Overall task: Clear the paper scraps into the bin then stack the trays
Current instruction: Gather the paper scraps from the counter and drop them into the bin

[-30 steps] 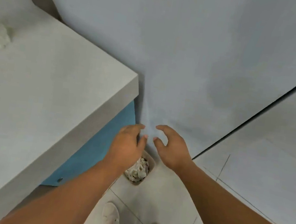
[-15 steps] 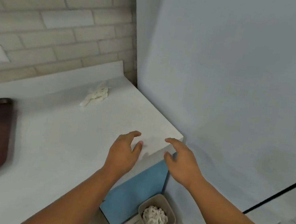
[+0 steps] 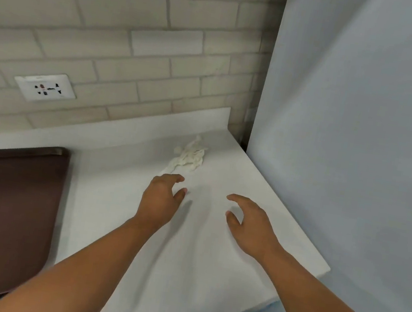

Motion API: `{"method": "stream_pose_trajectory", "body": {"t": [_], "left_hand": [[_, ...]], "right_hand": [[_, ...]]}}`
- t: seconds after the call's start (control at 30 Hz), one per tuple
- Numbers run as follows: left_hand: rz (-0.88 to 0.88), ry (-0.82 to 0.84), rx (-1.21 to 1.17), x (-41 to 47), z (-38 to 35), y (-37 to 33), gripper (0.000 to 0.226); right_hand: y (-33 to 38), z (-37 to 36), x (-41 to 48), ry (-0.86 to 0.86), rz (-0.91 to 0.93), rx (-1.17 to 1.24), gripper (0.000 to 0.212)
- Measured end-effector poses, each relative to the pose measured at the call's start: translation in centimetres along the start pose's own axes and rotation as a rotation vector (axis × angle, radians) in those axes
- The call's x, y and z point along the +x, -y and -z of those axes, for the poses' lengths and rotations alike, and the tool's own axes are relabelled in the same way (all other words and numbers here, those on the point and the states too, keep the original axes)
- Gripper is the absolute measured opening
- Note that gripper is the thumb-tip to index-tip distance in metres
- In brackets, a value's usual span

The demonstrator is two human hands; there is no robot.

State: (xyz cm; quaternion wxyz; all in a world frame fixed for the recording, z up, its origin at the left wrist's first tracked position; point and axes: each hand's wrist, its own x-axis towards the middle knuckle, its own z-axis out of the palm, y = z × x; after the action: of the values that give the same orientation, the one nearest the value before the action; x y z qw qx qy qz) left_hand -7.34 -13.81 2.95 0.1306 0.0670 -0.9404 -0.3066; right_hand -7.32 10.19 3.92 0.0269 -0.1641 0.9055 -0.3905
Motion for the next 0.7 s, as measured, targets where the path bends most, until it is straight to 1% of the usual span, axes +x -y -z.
{"method": "stream_pose_trajectory", "body": {"t": [0.17,0.23,0.37,0.4,0.47,0.53,0.6,0.7], "left_hand": [[0.064,0.011,0.04,7.4,-0.6,4.1,0.034],[0.092,0.028,0.071,9.7,-1.1,5.1,0.039],[0.175,0.145,0.099,12.9,-2.3,7.2,0.053],[0.173,0.172,0.103,13.2,-2.6,7.7,0.054],[0.153,0.18,0.069,13.7,-3.1,8.5,0.048],[0.125,0.14,0.008,13.9,-3.1,9.2,0.036],[0.083,0.039,-0.036,14.3,-2.5,9.5,0.026],[0.119,-0.123,-0.155,14.8,-0.2,9.0,0.023]], "right_hand": [[0.0,-2.3,5.9,0.0,-0.032,-0.013,0.038],[0.1,-3.1,7.6,0.0,-0.053,-0.023,0.037],[-0.1,-4.6,10.0,-0.006,-0.063,-0.035,0.037],[-0.2,-4.9,10.4,-0.001,-0.069,-0.037,0.037],[-0.3,-5.6,11.1,0.003,-0.073,-0.043,0.04],[-0.3,-6.4,11.9,0.004,-0.079,-0.033,0.044],[-0.2,-7.3,12.7,0.011,-0.081,-0.022,0.046],[0.1,-8.7,14.0,0.03,-0.066,-0.054,0.043]]}}
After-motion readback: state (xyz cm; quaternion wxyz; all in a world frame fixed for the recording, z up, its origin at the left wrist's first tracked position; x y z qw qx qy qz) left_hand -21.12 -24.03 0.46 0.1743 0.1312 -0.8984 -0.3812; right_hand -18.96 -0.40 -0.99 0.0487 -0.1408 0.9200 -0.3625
